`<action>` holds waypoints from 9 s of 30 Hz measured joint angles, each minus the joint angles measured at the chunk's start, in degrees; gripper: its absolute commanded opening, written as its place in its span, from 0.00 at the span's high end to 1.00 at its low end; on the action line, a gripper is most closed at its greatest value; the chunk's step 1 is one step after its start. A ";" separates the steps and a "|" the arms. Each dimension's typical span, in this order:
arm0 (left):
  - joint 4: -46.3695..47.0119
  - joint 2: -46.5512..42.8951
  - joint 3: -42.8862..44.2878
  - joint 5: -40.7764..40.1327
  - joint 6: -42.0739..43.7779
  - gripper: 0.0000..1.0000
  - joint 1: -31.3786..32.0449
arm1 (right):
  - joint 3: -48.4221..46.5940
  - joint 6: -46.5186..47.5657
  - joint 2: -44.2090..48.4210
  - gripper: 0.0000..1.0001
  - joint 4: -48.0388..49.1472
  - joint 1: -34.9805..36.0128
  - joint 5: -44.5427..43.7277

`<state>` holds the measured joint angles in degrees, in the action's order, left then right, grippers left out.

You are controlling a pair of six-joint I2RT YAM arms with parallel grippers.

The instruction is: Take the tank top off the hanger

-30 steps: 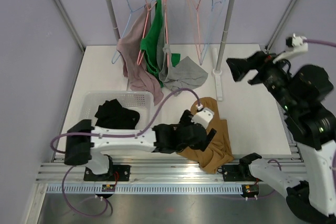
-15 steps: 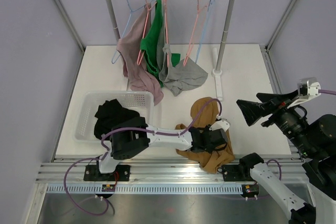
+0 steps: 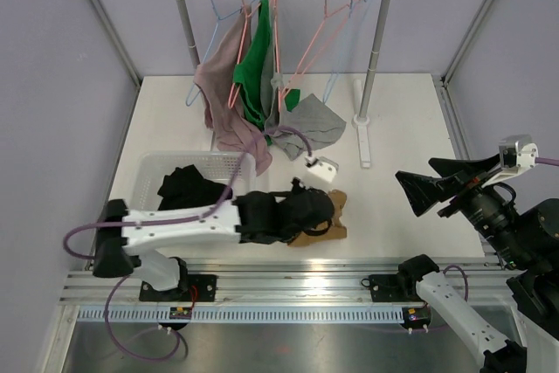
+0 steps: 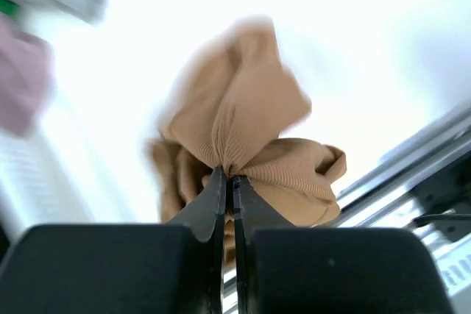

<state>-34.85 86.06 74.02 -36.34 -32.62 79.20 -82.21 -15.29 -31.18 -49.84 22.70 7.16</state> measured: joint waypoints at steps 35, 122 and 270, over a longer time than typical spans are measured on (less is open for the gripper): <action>-21.27 -33.31 -8.70 2.19 5.51 0.01 -43.65 | -7.43 -3.48 -23.02 0.01 8.61 0.02 10.73; -2.10 -55.82 -19.26 26.29 10.95 0.01 -44.02 | -20.57 0.28 -35.87 1.00 0.59 11.89 -3.06; -26.32 -46.16 -15.28 -9.44 0.52 0.01 -7.34 | -55.67 -6.08 -84.21 1.00 2.01 -0.76 -0.92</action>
<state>-61.17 39.90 58.74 -45.78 -32.10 71.85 -137.88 -21.37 -115.39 -47.83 21.93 6.24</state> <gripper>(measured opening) 0.987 0.056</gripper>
